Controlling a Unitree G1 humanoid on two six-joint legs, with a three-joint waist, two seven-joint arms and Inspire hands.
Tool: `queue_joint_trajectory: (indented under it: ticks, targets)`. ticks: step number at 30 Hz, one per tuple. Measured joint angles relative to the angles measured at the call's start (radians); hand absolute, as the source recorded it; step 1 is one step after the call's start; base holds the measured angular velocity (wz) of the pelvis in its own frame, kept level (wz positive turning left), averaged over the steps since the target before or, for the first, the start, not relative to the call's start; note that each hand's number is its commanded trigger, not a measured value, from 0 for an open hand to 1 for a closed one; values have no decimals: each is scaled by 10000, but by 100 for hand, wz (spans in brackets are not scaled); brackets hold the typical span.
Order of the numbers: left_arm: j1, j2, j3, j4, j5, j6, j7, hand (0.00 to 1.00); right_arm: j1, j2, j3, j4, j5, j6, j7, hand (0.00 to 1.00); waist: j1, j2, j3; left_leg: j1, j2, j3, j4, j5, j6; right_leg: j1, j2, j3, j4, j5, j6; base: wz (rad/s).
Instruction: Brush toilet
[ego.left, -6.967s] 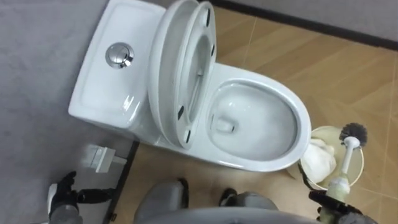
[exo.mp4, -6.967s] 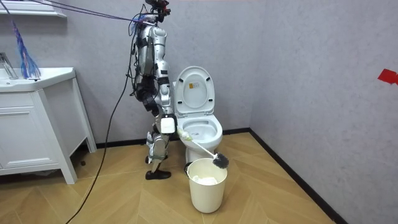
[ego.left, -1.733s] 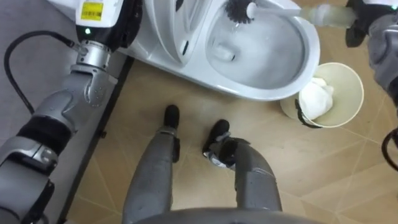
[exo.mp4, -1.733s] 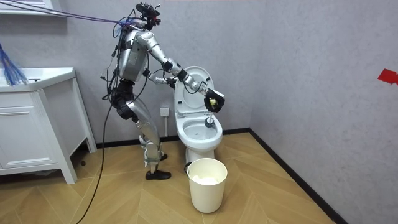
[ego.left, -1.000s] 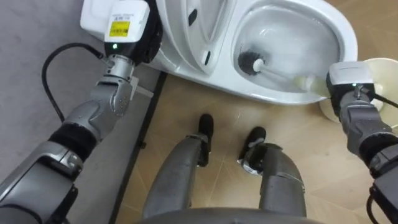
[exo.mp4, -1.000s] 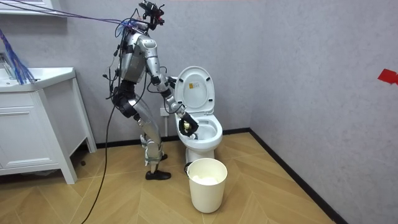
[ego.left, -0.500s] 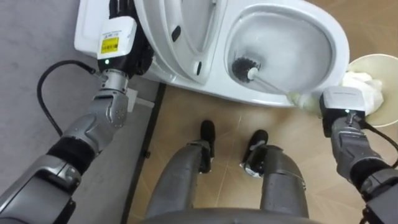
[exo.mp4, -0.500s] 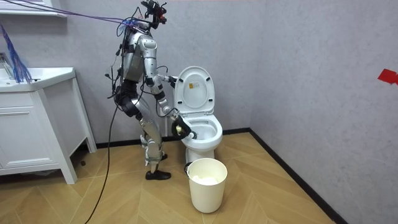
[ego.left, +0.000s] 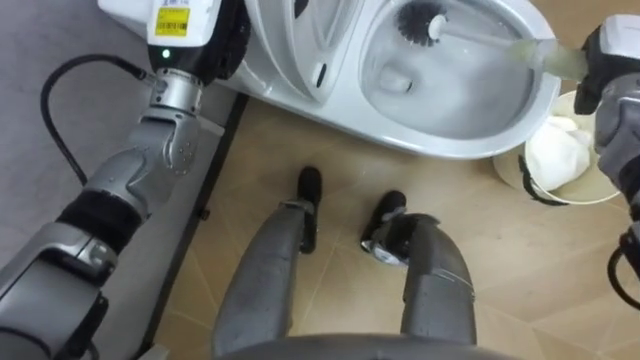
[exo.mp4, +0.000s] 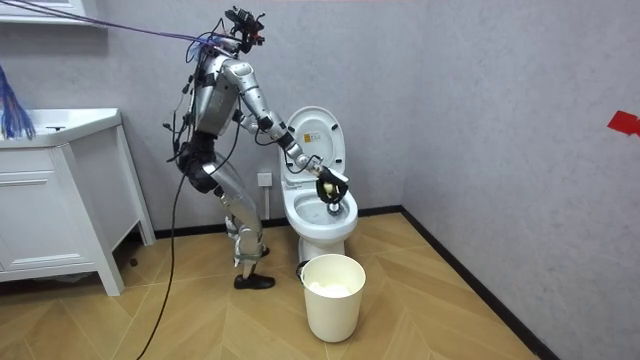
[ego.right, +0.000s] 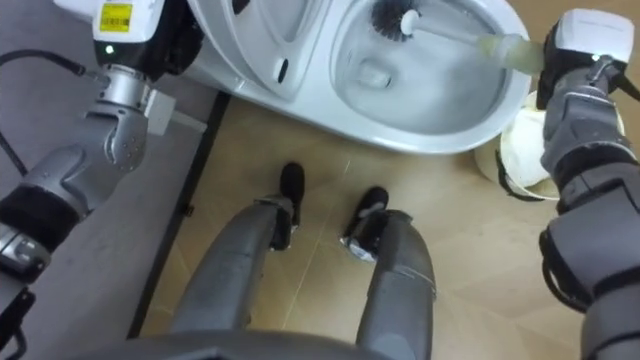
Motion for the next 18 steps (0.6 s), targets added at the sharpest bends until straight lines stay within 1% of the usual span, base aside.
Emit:
queue_joint_trajectory:
  ticks: [4,5,7,9,10,11,12,13,14,15,16,18]
  targets:
    - [-91,-15,1,29,-11,0,-262,0,103,117,145,-109,-402,-41,0,100,77,13,-3,6,2,-22,45,1,2,27,9,-37,-35,46,-11,-3]
    - [-169,-115,-10,56,-11,0,-377,0,212,167,176,-136,-485,-33,10,100,180,53,-6,21,3,-80,73,1,2,72,36,-69,-64,52,-15,0]
    - [-252,-181,-62,65,-10,52,-554,0,379,291,239,-173,-826,107,40,100,250,183,-8,12,4,-157,108,1,2,127,80,-101,-116,54,1,3]
    - [-301,-322,-71,96,1,50,-754,0,633,342,490,-224,-1211,214,154,100,414,489,-15,-35,10,-222,148,-4,10,134,153,-82,-205,93,52,-2]
    - [-325,-412,-72,144,3,49,-771,0,734,348,501,-224,-1290,251,191,100,493,570,-21,-34,10,-231,138,-5,12,135,178,-66,-242,113,63,-12]
    - [-349,-579,-71,238,1,51,-761,0,888,354,521,-213,-1513,372,305,100,628,721,-23,-33,8,-232,134,-10,17,132,199,-47,-275,140,61,-11]
    - [-348,-627,-72,291,-6,49,-761,0,1036,409,593,-206,-1564,503,336,100,674,838,-32,-29,6,-232,116,-9,15,132,197,-60,-280,140,53,-9]
    - [-318,-634,-71,327,-10,50,-759,0,1160,521,593,-212,-1558,640,337,100,696,883,-40,1,9,-235,57,-5,8,132,231,-46,-301,132,37,-5]
    - [-309,-633,-63,339,-8,49,-761,0,1220,568,593,-214,-1563,674,341,100,727,885,-42,18,20,-251,52,-8,0,133,248,-6,-317,128,25,-8]
    - [-266,-633,-29,337,-1,55,-753,0,1316,675,591,-225,-1568,746,358,100,745,897,-50,32,61,-268,55,-33,-42,141,338,54,-357,121,9,-10]
    - [-220,-633,6,358,-1,68,-739,0,1408,702,591,-241,-1588,747,362,100,766,939,-78,31,129,-276,51,-46,-72,175,411,26,-444,137,-20,-9]
    - [-187,-631,30,430,-2,72,-730,0,1485,787,590,-302,-1588,756,438,100,778,985,-108,47,182,-278,63,-74,-113,209,428,-42,-464,128,-88,-5]
